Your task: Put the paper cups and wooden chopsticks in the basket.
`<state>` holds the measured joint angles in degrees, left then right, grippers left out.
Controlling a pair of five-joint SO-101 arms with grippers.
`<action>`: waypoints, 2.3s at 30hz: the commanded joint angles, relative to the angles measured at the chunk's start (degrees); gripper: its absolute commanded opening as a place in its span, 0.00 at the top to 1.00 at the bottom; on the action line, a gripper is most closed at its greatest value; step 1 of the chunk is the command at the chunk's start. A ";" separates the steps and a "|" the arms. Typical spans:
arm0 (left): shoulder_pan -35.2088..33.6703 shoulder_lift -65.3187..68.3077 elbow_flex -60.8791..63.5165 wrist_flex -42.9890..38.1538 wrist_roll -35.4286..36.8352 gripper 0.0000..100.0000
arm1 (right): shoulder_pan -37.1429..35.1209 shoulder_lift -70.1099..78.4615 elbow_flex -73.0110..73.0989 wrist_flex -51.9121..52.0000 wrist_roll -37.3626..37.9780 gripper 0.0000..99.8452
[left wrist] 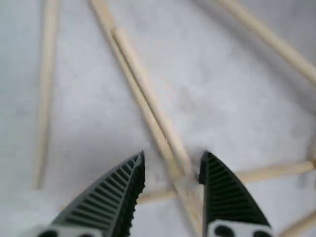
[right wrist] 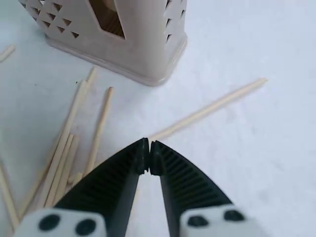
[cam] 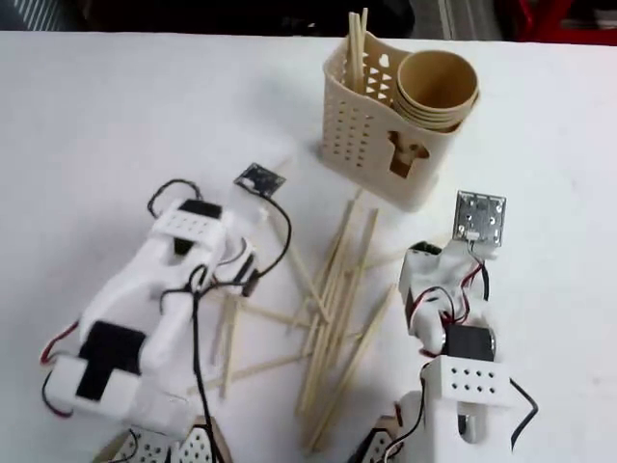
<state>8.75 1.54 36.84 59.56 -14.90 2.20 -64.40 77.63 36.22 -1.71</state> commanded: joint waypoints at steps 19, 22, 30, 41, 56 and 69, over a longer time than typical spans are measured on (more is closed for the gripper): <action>8.48 1.89 -21.10 20.04 0.18 0.98 | 0.57 -0.84 0.62 -0.92 -0.44 0.98; 8.48 -5.05 -21.89 22.15 0.18 0.98 | 0.57 -0.84 0.62 -0.92 -0.44 0.98; 8.40 -16.48 -32.44 29.27 0.18 0.98 | 0.57 -0.84 0.62 -0.92 -0.44 0.98; 8.48 -16.84 -53.54 31.21 0.62 0.98 | 0.57 -0.84 0.62 -0.92 -0.44 0.98; 12.88 -16.66 -57.49 -0.53 7.12 0.98 | 0.57 -0.84 0.62 -0.92 -0.44 0.98; 17.27 -4.97 -57.85 -28.04 7.12 0.98 | 0.57 -0.84 0.79 -2.15 -0.44 0.98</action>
<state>25.45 -6.11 -18.20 39.34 -8.40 2.20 -64.40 78.86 34.99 -1.71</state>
